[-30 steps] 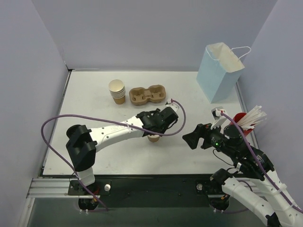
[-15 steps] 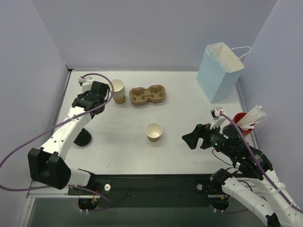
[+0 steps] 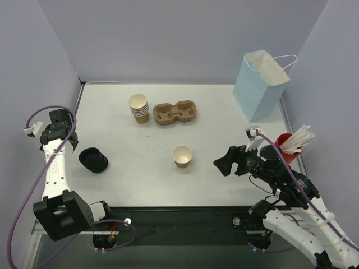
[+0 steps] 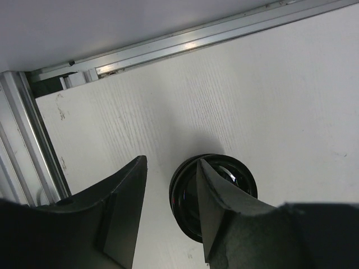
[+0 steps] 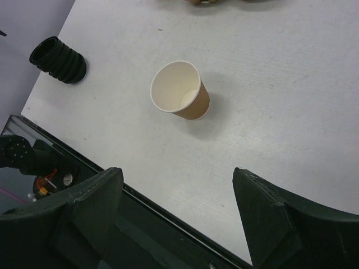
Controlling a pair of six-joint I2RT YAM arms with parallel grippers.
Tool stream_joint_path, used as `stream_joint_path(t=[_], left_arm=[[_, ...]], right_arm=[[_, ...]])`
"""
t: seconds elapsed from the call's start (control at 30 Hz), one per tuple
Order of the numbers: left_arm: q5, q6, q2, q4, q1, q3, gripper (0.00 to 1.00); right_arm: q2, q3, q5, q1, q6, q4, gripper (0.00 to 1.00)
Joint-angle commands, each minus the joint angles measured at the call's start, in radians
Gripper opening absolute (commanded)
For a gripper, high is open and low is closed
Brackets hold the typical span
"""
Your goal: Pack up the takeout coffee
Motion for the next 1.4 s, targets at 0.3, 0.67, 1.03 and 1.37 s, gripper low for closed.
stream_joint_path(t=[0.3,0.67,1.03,1.37], left_arm=[[0.153,-0.122,0.034,-0.034,0.008,0.006,0.53],[0.179,-0.119,0.132,-0.019,0.008,-0.025,0.51],[0.19,-0.099,0.14,0.01,0.007,-0.061,0.45],[0.213,-0.079,0.1,0.024,0.007,-0.074,0.25]], right_arm=[[0.116,0.093,-0.051,0.002,-0.031,0.02,0.81],[0.161,0.115,-0.032,0.002,-0.025,0.0,0.81],[0.156,0.124,-0.029,0.002,-0.025,-0.011,0.81],[0.135,0.12,-0.018,0.002,-0.022,-0.017,0.81]])
